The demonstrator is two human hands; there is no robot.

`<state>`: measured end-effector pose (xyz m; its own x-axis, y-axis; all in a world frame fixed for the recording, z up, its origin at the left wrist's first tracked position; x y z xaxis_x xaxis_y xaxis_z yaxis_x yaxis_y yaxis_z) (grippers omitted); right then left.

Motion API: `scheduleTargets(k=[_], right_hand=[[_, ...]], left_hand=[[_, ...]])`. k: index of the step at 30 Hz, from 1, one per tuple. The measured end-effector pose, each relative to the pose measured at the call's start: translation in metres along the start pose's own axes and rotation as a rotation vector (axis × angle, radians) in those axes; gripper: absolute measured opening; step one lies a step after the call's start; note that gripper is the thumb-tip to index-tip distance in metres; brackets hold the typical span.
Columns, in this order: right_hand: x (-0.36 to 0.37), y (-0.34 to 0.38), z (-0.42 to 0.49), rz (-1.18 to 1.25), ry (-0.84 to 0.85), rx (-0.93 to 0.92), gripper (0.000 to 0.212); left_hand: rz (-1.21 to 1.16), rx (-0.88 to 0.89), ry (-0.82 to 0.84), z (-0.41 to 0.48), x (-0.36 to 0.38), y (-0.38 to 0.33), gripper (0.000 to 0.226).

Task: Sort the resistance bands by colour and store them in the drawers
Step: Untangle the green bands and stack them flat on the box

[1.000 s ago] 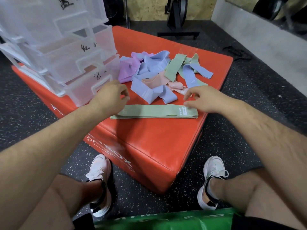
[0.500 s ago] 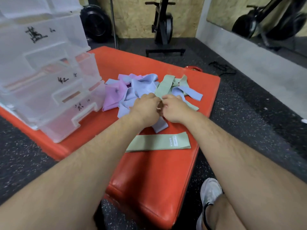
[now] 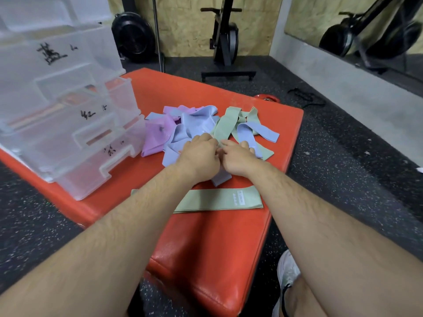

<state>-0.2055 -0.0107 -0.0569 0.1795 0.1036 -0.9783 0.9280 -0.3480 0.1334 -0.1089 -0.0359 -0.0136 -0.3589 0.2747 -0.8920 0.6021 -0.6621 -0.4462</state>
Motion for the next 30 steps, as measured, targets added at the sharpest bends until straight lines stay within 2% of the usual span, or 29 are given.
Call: scheduleTargets(k=[1, 5, 10, 13, 15, 17, 19, 22, 28, 30], right_hand=[[-0.003, 0.001, -0.001, 0.016, -0.025, 0.007, 0.036], [-0.012, -0.007, -0.001, 0.080, -0.086, 0.073, 0.023], [-0.013, -0.006, -0.004, 0.104, -0.079, 0.073, 0.024], [-0.004, 0.004, -0.001, 0.042, -0.018, 0.038, 0.035], [0.008, 0.001, 0.001, 0.015, 0.018, 0.084, 0.053], [0.007, -0.001, 0.001, 0.022, -0.020, 0.125, 0.069], [-0.004, 0.007, -0.007, -0.033, -0.056, 0.070, 0.064], [-0.031, 0.015, -0.020, -0.131, -0.202, -0.019, 0.049], [-0.059, 0.040, -0.056, -0.128, -0.240, -0.264, 0.044], [-0.073, 0.048, -0.073, -0.102, -0.284, -0.334, 0.039]], left_hand=[[0.009, -0.001, 0.017, -0.003, 0.000, 0.002, 0.050], [-0.008, 0.033, -0.026, -0.016, -0.017, 0.000, 0.034], [0.023, 0.040, -0.011, -0.026, -0.020, 0.005, 0.037], [0.022, 0.031, 0.002, -0.027, -0.020, 0.006, 0.037], [0.011, 0.032, 0.006, -0.026, -0.022, 0.006, 0.038], [0.011, 0.038, 0.006, -0.026, -0.023, 0.006, 0.037], [0.009, 0.034, 0.021, -0.026, -0.023, 0.009, 0.036], [-0.006, 0.029, 0.022, -0.027, -0.024, 0.015, 0.041], [-0.285, 0.119, -0.174, -0.033, -0.049, 0.001, 0.046], [-0.305, 0.195, -0.162, -0.033, -0.049, -0.012, 0.030]])
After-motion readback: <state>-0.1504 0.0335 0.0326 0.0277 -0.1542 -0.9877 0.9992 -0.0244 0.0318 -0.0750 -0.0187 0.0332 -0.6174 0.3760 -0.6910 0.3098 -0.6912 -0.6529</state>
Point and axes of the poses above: each hand's wrist, its own z-axis towards the middle knuckle, its own x-axis out of the palm, y = z × x, the point moved 10 cm from there along z, towards the middle knuckle, and after that the axes turned 13 degrees about -z, right-handed, at the moved point
